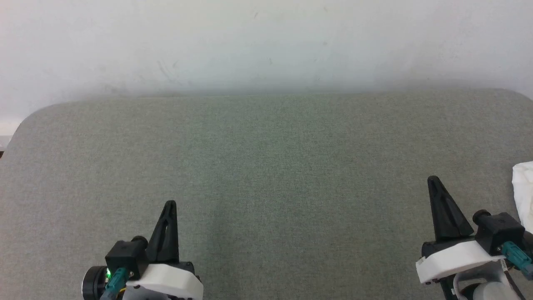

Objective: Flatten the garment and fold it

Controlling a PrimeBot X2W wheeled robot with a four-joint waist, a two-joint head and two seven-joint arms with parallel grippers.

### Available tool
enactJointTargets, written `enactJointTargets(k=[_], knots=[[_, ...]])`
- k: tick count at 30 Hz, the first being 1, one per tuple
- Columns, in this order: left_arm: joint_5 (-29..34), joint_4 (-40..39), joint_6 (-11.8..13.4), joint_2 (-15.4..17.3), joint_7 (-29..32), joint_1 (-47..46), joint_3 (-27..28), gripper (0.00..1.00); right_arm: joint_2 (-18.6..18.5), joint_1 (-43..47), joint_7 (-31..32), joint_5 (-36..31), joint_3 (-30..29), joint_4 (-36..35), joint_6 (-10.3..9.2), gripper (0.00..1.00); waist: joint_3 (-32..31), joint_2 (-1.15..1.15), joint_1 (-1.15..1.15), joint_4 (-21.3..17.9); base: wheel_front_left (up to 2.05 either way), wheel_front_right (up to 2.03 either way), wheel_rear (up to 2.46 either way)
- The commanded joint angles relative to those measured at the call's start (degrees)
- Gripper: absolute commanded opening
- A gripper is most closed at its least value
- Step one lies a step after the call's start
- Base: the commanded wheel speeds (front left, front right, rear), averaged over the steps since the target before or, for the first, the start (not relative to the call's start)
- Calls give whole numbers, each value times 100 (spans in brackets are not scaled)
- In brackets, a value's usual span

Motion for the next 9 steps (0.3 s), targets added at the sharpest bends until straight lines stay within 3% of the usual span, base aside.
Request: enactJointTargets(k=[1,9], knots=[[82,-35,-25,-1,33,-72,37,0,12,-7,28,-52,18,-34,-3,0,-1,0,0,0,0,0,0],[152,-52,-32,-1,126,-93,66,0,14,-9,118,-86,39,-61,-4,0,-17,0,0,-4,0,0,0]])
